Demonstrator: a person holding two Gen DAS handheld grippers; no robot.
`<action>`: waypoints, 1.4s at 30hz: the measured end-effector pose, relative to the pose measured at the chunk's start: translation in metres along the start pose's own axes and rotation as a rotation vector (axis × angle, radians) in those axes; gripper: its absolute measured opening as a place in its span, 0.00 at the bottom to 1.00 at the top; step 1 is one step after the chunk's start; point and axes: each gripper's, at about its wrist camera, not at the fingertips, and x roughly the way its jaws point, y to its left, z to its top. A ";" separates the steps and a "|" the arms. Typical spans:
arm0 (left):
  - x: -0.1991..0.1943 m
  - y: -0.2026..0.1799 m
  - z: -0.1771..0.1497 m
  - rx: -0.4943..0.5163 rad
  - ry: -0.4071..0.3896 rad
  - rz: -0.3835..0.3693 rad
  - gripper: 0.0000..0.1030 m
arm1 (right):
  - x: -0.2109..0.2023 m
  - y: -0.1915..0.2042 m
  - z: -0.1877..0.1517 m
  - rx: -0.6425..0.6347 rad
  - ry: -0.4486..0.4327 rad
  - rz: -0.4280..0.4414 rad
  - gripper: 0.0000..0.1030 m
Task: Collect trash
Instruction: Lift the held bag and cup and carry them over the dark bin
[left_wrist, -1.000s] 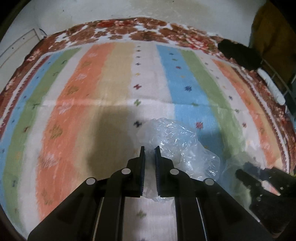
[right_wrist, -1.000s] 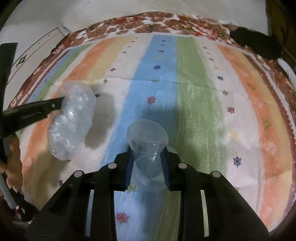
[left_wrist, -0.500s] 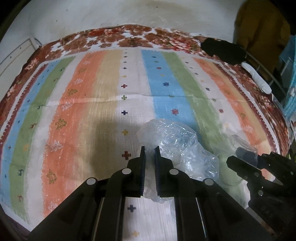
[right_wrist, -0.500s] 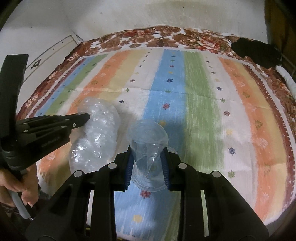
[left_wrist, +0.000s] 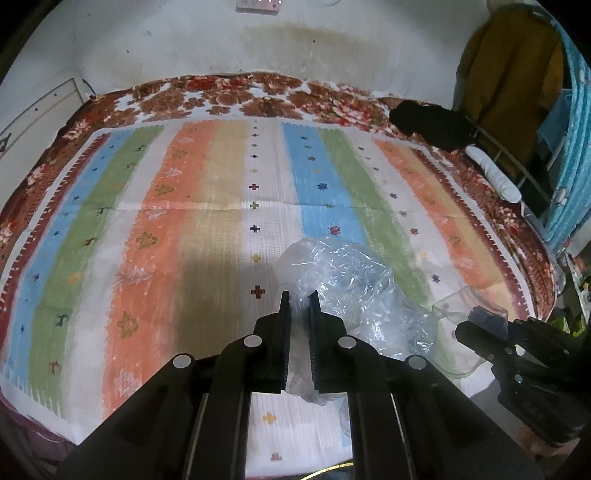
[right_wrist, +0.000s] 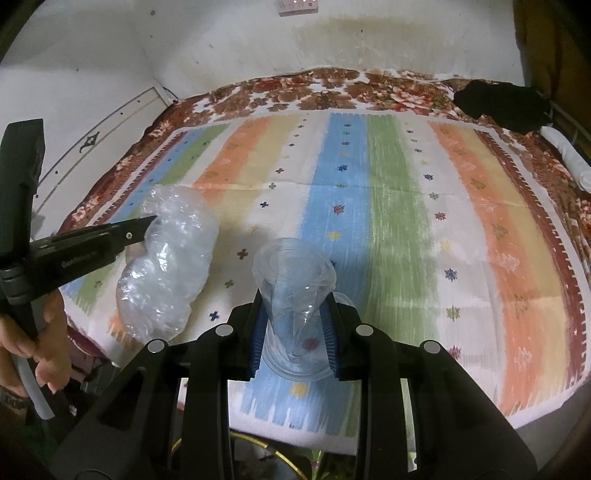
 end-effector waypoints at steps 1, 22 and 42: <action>-0.006 -0.001 -0.003 0.004 -0.005 -0.004 0.08 | -0.005 0.001 -0.004 0.001 -0.003 0.002 0.25; -0.074 -0.018 -0.068 0.020 -0.063 -0.076 0.08 | -0.068 -0.004 -0.070 0.091 -0.044 -0.025 0.25; -0.110 -0.032 -0.146 0.069 -0.032 -0.126 0.08 | -0.105 0.018 -0.144 0.067 -0.047 -0.027 0.25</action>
